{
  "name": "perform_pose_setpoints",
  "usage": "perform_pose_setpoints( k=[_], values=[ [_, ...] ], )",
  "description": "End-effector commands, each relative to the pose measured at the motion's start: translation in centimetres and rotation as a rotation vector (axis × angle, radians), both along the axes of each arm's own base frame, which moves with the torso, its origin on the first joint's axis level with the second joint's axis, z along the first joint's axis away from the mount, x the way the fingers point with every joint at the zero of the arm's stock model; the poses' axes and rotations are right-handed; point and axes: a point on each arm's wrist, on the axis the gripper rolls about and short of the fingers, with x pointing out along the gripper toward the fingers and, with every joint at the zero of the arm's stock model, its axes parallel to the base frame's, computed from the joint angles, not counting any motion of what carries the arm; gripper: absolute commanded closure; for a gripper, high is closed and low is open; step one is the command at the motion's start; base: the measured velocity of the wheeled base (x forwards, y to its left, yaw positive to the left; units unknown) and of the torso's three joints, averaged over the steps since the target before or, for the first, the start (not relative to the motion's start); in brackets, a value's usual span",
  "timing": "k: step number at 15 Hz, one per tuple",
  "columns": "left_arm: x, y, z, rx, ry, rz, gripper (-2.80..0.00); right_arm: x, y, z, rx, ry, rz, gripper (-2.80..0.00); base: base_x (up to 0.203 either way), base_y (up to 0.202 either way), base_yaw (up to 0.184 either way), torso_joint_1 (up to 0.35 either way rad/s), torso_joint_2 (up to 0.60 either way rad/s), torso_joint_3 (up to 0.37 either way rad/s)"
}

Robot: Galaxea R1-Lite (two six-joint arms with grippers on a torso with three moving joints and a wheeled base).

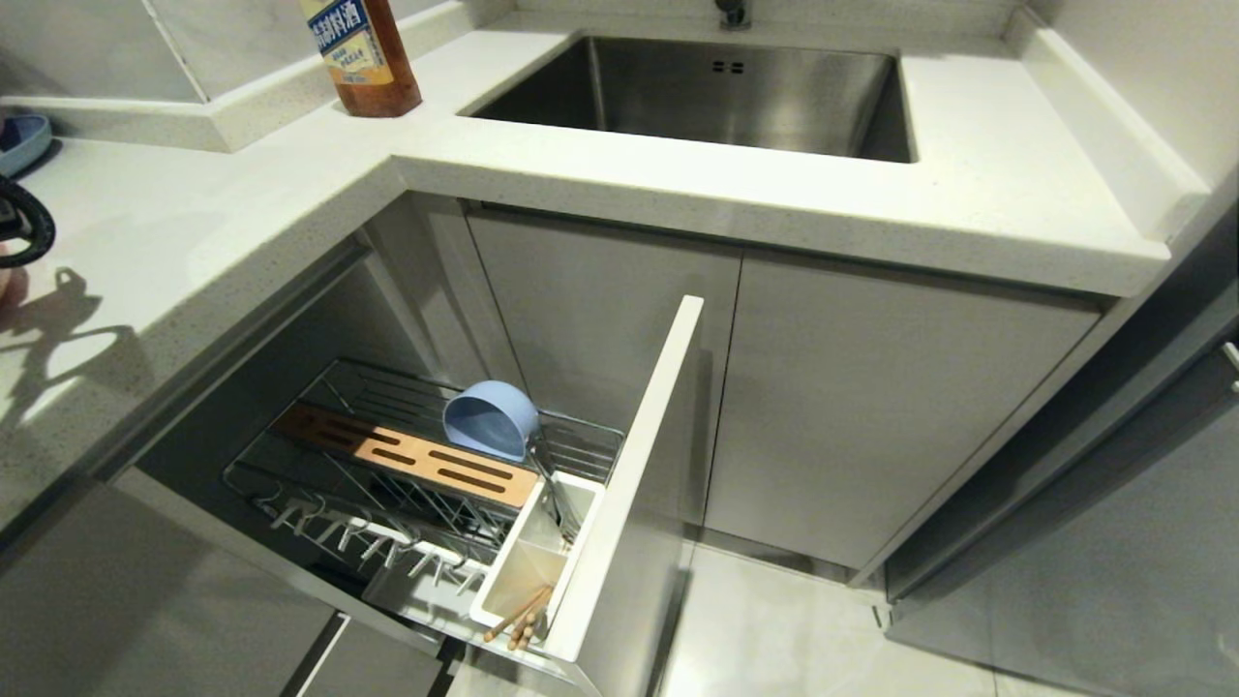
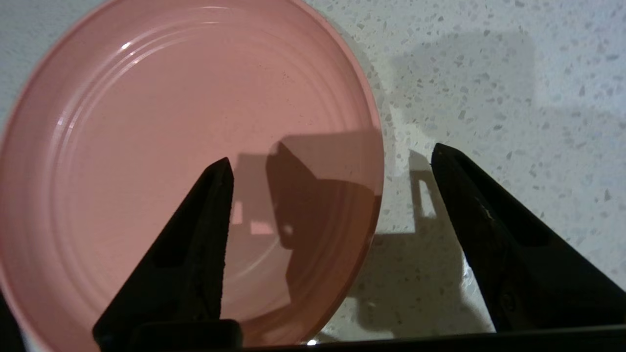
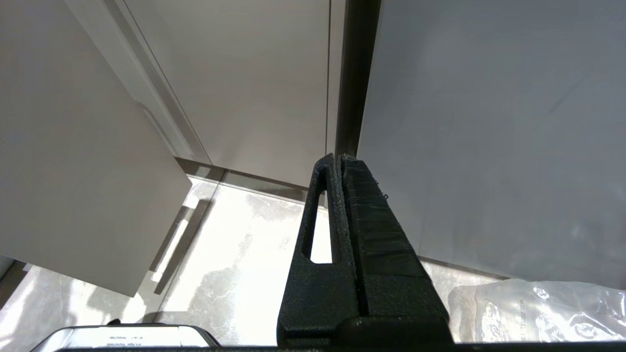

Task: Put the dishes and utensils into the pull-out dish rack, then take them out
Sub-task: Pick up the plate and place it in the cupboard

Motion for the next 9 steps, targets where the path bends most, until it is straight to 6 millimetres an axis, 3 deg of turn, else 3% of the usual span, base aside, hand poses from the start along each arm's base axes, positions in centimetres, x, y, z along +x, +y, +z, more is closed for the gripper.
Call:
perform_pose_setpoints(
  k=[1, 9],
  values=[
    [0.3, 0.2, -0.3, -0.010, 0.006, 0.006, -2.80, 0.0, 0.0, 0.0, -0.001, 0.001, 0.000, 0.00, 0.000, 0.000, 0.000, 0.000, 0.00, 0.000],
    [1.0, 1.4, -1.0, -0.045, 0.019, 0.000, -2.80, 0.0, 0.0, 0.0, 0.000, 0.002, 0.000, 0.00, 0.000, 0.000, 0.000, 0.000, 0.00, 0.000]
  ],
)
